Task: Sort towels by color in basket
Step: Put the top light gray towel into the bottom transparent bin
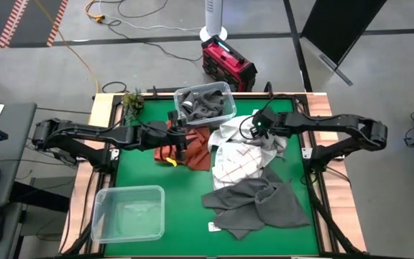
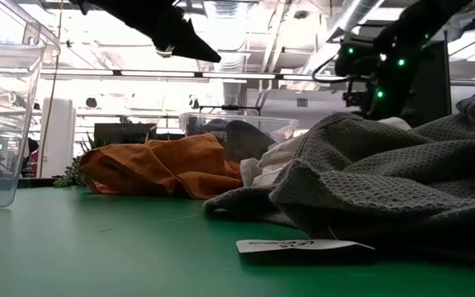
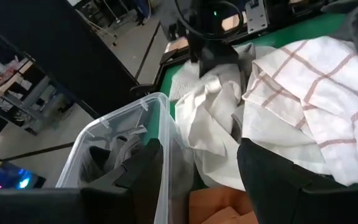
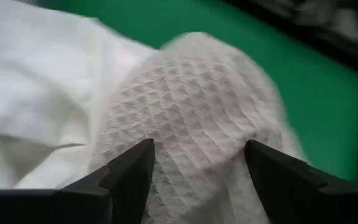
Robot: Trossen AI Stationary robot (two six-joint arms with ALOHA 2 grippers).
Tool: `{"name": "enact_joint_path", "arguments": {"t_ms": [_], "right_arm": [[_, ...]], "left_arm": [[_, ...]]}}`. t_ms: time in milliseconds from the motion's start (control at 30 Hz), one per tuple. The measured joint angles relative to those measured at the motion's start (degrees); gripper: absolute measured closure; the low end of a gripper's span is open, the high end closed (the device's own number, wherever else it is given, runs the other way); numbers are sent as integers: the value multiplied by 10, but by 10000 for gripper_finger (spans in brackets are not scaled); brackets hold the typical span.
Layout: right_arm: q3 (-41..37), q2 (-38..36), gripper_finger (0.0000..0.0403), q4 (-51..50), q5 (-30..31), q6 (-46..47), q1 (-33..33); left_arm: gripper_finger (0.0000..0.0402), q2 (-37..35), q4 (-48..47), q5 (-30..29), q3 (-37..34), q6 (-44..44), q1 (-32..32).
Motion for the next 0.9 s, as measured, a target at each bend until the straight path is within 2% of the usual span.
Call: {"name": "enact_joint_path", "arguments": {"t_ms": [67,133,333,367,567,667,833,900], "right_arm": [[-21,0,148,46,-30,-23,-13],[-32,0,184,49,-47,-33,-25],[-56,0,362,90,-94,-82,-39],[-56,0,377,98,-103,-91,-37],[-17,-15,366,109,-126,-111,-1],[12,-32,375,112,-123,-138,32],[40,-67,379,176,-90,-206,94],[40,-77,375,204,-88,-229,113]], "left_arm": [[206,0,4,0,0,0,0],[206,0,4,0,0,0,0],[206,0,6,-6,0,-3,0],[206,0,6,-7,0,-5,0],[206,0,1,-13,0,-3,0],[206,0,-5,0,0,8,1],[206,2,-7,147,0,40,13],[206,2,5,183,0,41,18]]}}
